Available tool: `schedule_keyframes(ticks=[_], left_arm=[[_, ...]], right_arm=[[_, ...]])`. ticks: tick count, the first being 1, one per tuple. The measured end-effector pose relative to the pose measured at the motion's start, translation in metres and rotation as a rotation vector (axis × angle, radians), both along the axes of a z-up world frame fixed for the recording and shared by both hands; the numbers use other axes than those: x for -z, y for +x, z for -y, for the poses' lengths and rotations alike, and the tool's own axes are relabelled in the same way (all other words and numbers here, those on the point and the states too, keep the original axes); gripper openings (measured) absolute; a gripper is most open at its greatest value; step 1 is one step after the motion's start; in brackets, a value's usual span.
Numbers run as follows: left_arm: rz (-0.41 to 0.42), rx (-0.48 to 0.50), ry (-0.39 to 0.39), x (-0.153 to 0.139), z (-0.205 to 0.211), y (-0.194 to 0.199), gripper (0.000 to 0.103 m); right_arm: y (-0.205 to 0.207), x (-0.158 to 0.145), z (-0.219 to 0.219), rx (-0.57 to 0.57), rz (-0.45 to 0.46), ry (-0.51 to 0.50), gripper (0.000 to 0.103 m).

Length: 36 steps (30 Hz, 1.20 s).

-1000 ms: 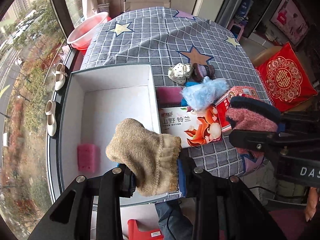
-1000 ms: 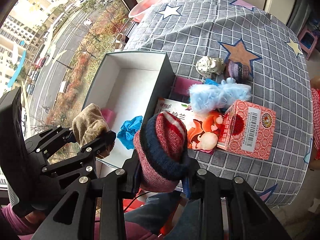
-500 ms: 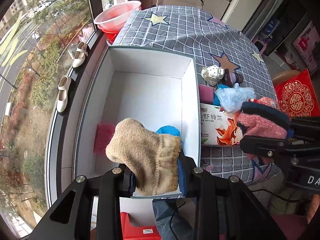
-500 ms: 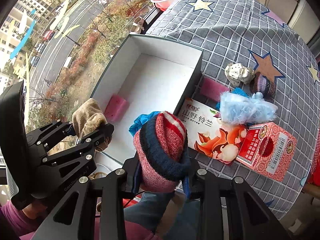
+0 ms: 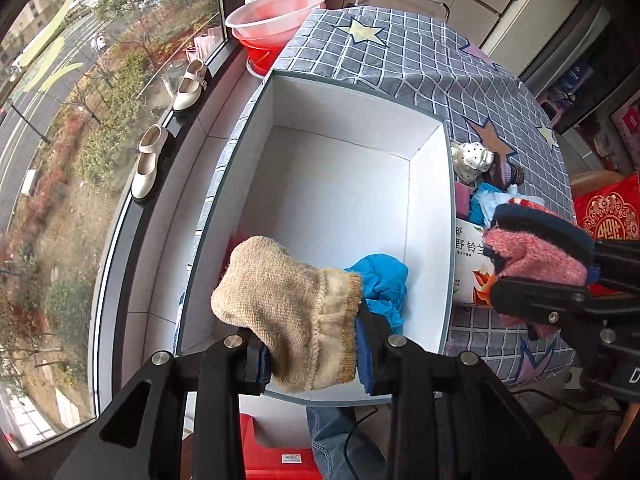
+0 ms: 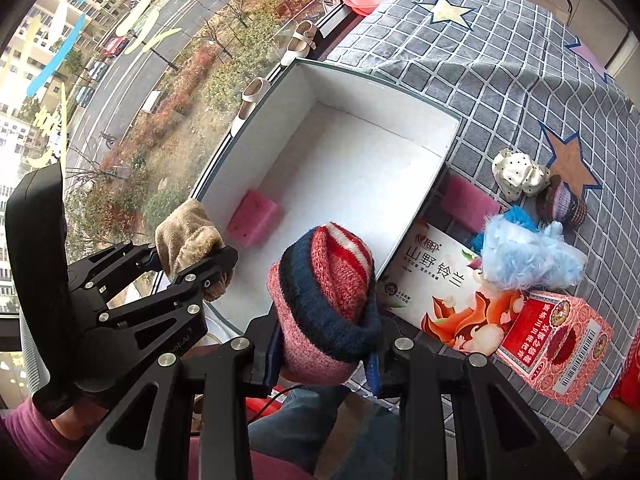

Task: Organize soft objects
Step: 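Carry the beige sock and knit hat with both tools over the white box, then open both tools to drop the sock and knit hat into the box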

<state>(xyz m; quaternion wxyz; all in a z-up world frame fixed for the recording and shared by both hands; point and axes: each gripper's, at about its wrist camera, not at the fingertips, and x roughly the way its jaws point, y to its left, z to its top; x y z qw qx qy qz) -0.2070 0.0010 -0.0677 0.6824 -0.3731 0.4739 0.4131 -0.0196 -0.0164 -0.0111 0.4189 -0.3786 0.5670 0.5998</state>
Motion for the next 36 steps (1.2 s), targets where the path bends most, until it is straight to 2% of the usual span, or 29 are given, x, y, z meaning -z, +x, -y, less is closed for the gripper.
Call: schedule_keyframes(ticks=[28, 33, 35, 36], left_arm=[[-0.023, -0.002, -0.05, 0.023, -0.016, 0.007, 0.036], [-0.026, -0.009, -0.051, 0.025, -0.017, 0.009, 0.047], [-0.033, -0.007, -0.05, 0.025, -0.017, 0.009, 0.051], [-0.039, -0.007, -0.048, 0.025, -0.017, 0.01, 0.058]], right_arm=[[-0.025, 0.022, -0.052, -0.06, 0.0, -0.025, 0.034], [-0.024, 0.025, -0.059, -0.048, -0.003, -0.024, 0.034], [-0.023, 0.027, -0.061, -0.042, -0.012, -0.03, 0.045], [-0.022, 0.026, -0.061, -0.037, -0.014, -0.03, 0.052]])
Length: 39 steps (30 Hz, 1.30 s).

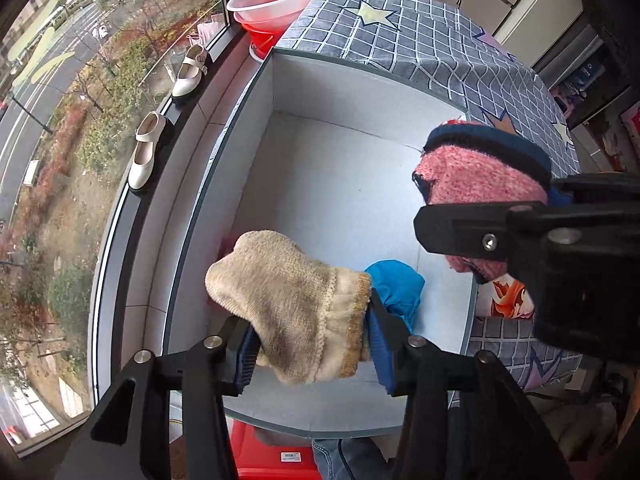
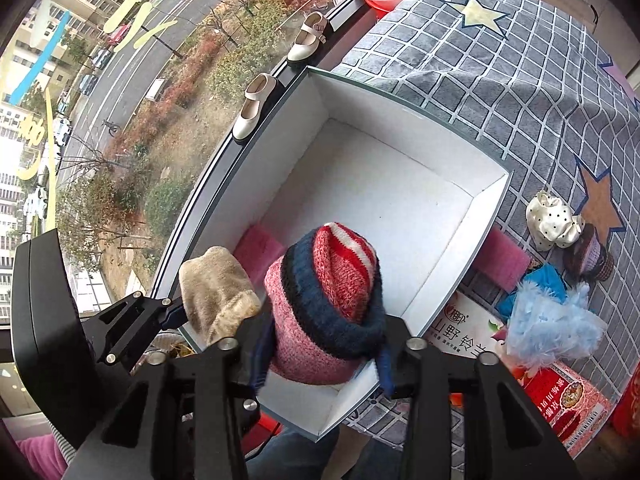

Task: Organize soft objects
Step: 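Open both tools to drop the sock and knit hat into the box, then move both tools back over the table toward the remaining soft items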

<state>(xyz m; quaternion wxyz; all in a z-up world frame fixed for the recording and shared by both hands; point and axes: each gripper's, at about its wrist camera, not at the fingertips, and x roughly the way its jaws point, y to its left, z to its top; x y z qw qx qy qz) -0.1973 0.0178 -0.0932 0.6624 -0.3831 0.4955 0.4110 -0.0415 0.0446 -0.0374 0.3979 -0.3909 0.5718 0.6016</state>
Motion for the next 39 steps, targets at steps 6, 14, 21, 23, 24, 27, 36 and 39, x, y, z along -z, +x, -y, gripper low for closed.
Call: schedule_keyframes(ticks=[6, 14, 21, 23, 24, 27, 36, 39], left_arm=[[0.013, -0.021, 0.023, -0.006, -0.002, 0.0, 0.085], [0.047, -0.075, -0.021, -0.005, -0.011, 0.0, 0.094], [0.092, -0.049, -0.055, -0.014, -0.009, 0.006, 0.102], [0.102, -0.037, -0.063, -0.018, -0.008, 0.011, 0.102], [0.108, -0.031, -0.067, -0.02, -0.008, 0.013, 0.102], [0.111, 0.001, -0.068, -0.027, -0.005, 0.024, 0.102], [0.102, 0.098, -0.063, -0.04, 0.004, 0.064, 0.102], [0.09, 0.123, -0.075, -0.04, 0.004, 0.075, 0.102]], right_arm=[[0.012, -0.001, -0.001, 0.048, 0.011, -0.021, 0.083], [0.031, -0.002, 0.002, 0.111, 0.023, -0.075, 0.103], [0.063, -0.016, 0.017, 0.193, -0.043, -0.085, 0.103], [0.072, -0.022, 0.022, 0.216, -0.057, -0.086, 0.103], [0.078, -0.025, 0.025, 0.23, -0.06, -0.087, 0.103], [0.097, -0.035, 0.032, 0.267, -0.067, -0.078, 0.103], [0.167, -0.051, 0.062, 0.421, -0.073, -0.066, 0.103], [0.192, -0.05, 0.071, 0.476, -0.077, -0.072, 0.103]])
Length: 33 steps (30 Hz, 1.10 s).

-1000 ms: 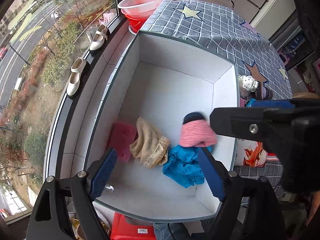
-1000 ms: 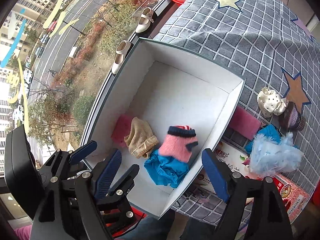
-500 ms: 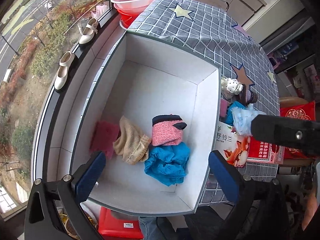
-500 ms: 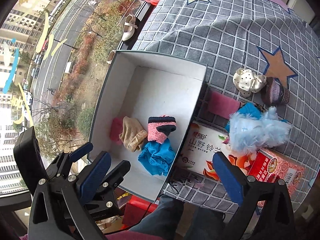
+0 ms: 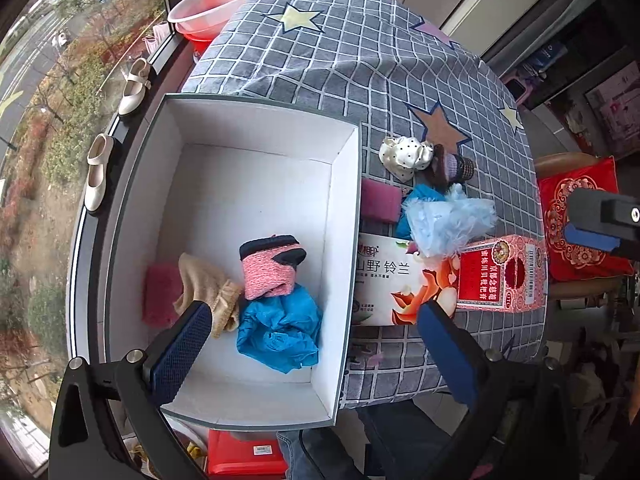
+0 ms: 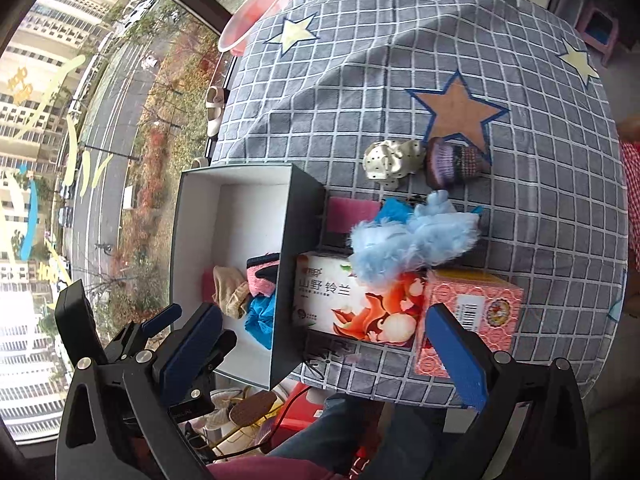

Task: Organize soft objects
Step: 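Move both tools back over the table toward the remaining soft items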

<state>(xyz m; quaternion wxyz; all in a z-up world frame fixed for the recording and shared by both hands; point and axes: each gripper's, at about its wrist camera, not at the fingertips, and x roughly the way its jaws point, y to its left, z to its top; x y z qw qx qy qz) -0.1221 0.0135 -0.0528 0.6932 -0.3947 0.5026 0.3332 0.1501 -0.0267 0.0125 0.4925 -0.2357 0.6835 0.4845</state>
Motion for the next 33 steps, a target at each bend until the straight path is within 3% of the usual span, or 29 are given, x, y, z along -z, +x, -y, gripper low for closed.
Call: schedule_keyframes(ticks=[11, 18, 25, 33], left_arm=[[-0.026, 0.066, 0.017, -0.006, -0.002, 0.044, 0.103], [-0.054, 0.11, 0.041, -0.009, -0.009, 0.077, 0.103], [-0.084, 0.144, 0.048, -0.004, -0.02, 0.114, 0.102], [-0.152, 0.154, 0.036, 0.01, -0.03, 0.146, 0.102]], right_arm=[[0.083, 0.016, 0.026, 0.165, 0.005, -0.04, 0.103], [0.117, 0.049, 0.035, 0.196, 0.009, -0.103, 0.103], [0.139, 0.089, 0.023, 0.157, 0.016, -0.18, 0.102], [0.145, 0.142, -0.024, 0.057, -0.028, -0.217, 0.102]])
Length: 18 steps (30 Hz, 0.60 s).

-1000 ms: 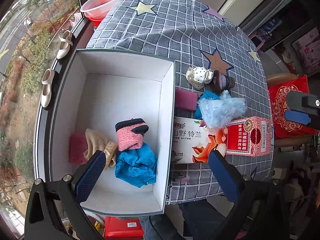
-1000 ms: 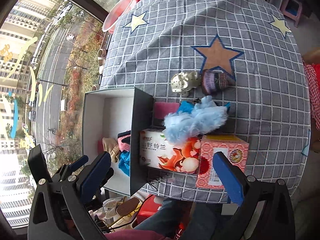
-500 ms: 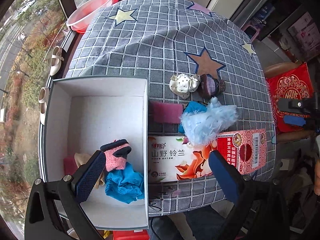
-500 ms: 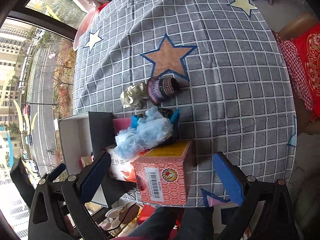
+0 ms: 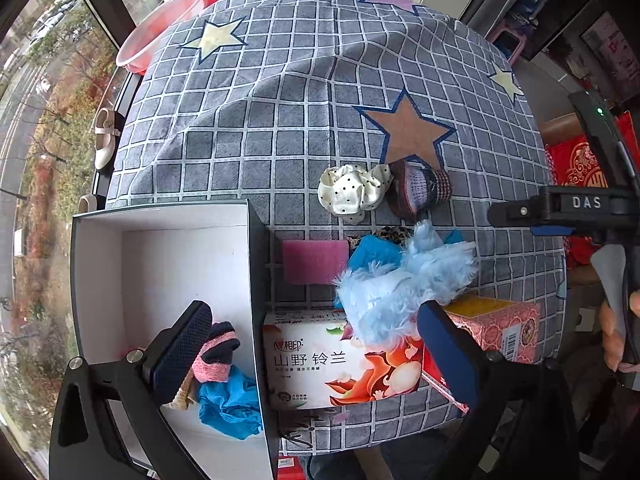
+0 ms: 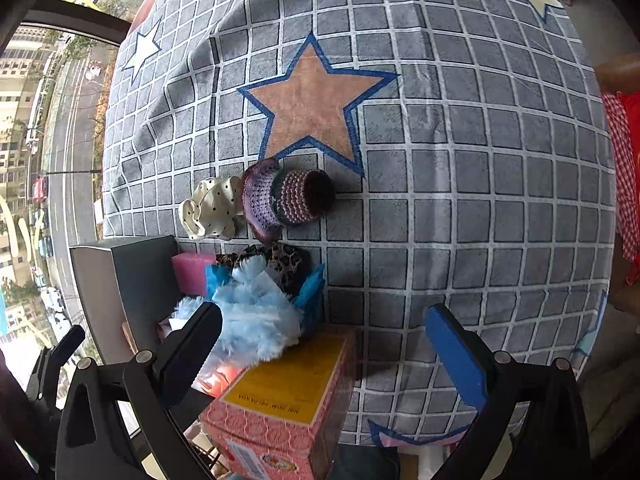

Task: Organize soft objects
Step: 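Move both tools back over the table toward the remaining soft items, then grasp the cream polka-dot scrunchie with the left tool while the right tool grasps the purple knit item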

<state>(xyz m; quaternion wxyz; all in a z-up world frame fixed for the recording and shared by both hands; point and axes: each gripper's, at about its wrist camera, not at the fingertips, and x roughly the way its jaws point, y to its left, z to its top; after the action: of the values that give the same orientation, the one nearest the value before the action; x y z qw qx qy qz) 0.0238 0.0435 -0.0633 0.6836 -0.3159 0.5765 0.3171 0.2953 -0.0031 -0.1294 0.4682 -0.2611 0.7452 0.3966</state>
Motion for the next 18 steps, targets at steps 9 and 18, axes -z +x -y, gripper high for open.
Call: schedule_keyframes(ticks=[9, 18], left_arm=[[-0.084, 0.001, 0.018, 0.022, -0.015, 0.023, 0.103], [-0.127, 0.043, 0.002, 0.057, -0.033, 0.068, 0.103]], right_arm=[[-0.02, 0.062, -0.056, -0.127, -0.075, -0.006, 0.102], [0.013, 0.097, -0.054, -0.043, 0.087, -0.06, 0.102]])
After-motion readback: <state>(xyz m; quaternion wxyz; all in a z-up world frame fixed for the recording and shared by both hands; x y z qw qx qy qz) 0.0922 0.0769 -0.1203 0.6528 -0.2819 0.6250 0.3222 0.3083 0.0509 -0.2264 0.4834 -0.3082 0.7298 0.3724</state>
